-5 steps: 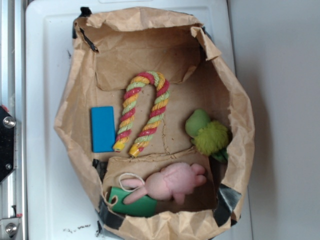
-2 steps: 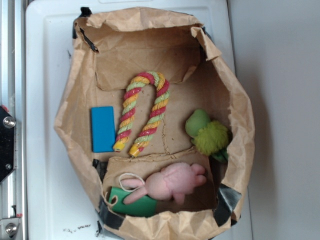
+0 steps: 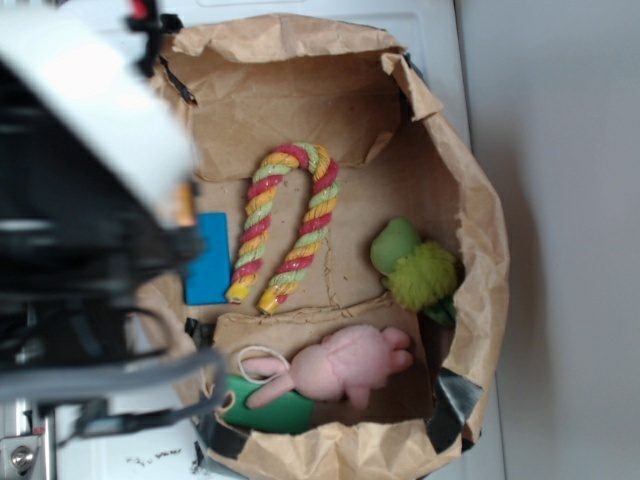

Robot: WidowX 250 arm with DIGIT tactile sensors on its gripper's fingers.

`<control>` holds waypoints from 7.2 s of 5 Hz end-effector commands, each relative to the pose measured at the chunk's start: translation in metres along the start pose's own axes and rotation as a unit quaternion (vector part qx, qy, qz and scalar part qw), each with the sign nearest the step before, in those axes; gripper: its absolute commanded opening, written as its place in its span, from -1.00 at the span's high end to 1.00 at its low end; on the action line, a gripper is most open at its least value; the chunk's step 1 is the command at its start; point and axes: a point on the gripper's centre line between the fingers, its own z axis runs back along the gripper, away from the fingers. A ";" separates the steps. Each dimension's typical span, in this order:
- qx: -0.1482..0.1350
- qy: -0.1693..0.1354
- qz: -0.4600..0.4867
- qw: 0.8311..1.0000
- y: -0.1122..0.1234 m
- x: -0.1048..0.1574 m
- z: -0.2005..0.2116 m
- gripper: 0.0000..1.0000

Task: Grab the multicolored rope.

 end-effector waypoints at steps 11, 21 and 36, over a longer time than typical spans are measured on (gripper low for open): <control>0.011 -0.054 -0.172 0.984 0.066 0.076 -0.128 -1.00; 0.030 -0.036 -0.167 0.985 0.058 0.071 -0.186 1.00; 0.020 -0.075 0.054 0.996 -0.010 0.060 0.016 1.00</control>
